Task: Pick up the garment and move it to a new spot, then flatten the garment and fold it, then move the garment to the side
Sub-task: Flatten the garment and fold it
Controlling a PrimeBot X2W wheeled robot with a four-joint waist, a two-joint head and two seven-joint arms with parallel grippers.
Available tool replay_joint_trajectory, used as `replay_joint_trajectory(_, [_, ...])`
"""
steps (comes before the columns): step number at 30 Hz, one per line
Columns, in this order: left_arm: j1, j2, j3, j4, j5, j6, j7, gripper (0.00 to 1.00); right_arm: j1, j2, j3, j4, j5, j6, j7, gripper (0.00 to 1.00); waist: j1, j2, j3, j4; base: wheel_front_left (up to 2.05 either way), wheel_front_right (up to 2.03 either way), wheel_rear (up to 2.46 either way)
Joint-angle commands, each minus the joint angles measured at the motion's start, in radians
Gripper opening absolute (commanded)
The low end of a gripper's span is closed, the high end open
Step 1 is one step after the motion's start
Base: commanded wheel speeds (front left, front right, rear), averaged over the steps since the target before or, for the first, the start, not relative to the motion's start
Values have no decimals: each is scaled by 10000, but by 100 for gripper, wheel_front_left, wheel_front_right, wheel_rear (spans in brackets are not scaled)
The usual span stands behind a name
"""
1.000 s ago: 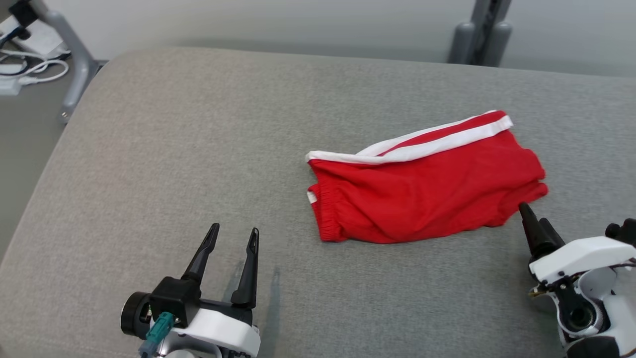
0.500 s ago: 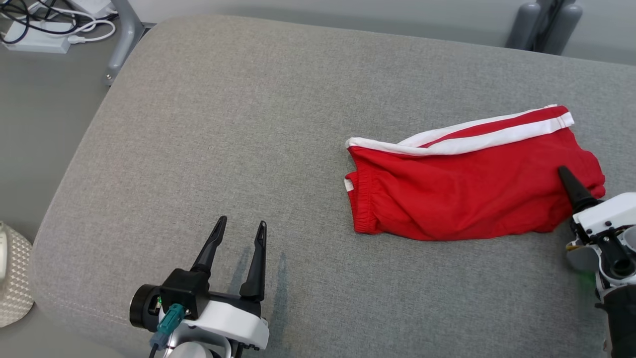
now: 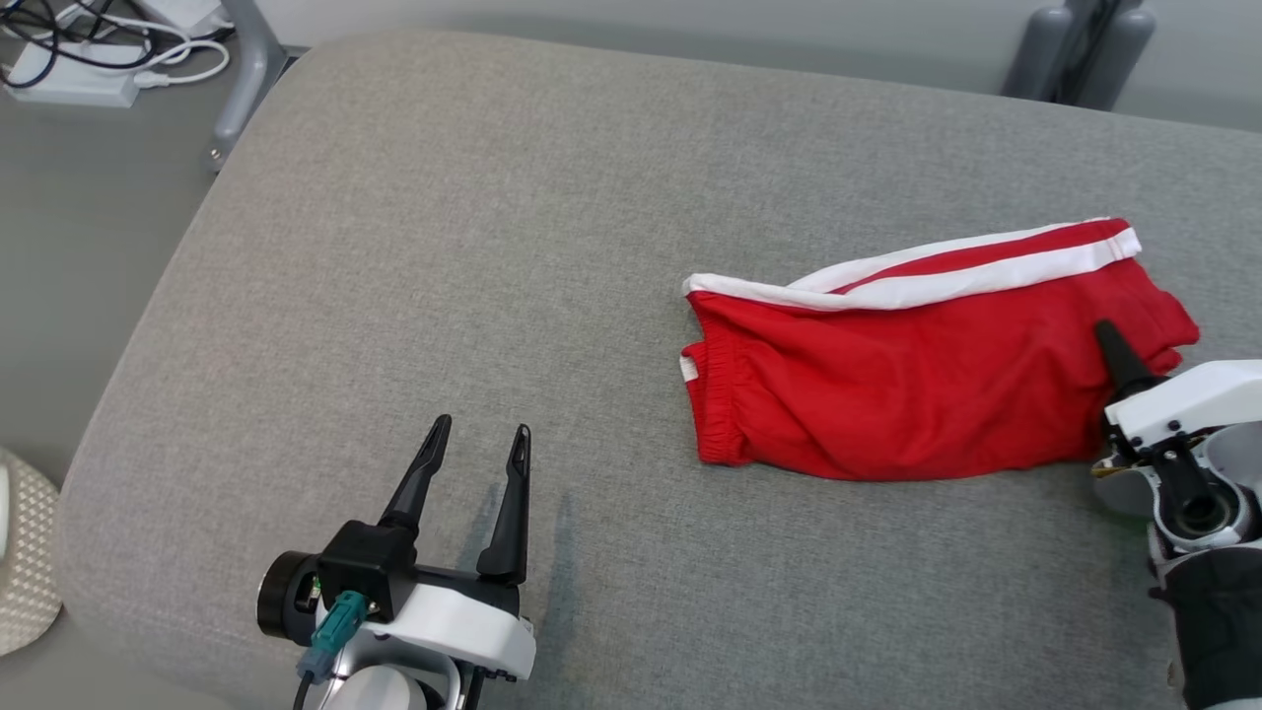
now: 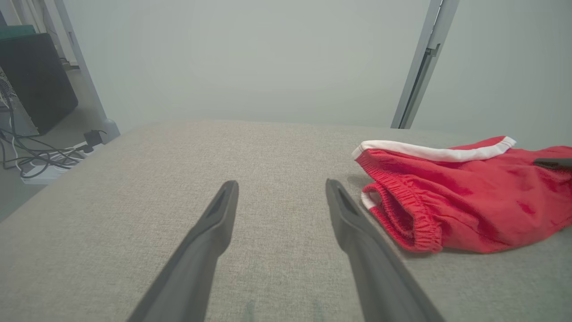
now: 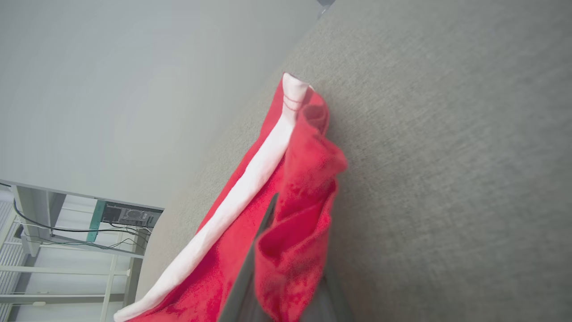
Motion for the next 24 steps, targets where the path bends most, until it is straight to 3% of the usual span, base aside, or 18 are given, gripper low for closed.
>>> replay_joint_trajectory(1, [-59,29,83,12,70,27,-54,100,290,181,154,-227,226,-5,-44,0,0,0,-190,-192,0,0,0])
replay_joint_trajectory(8, [177,30,235,-50,211,-50,-54,100,1065,258,367,-1937,809,-4,-326,0,0,0,-687,-782,0,0,0])
replay_joint_trajectory(24, [543,33,423,-26,219,-4,-55,100,2471,599,-72,-2306,520,-4,-241,0,0,0,-1384,-1471,0,0,0])
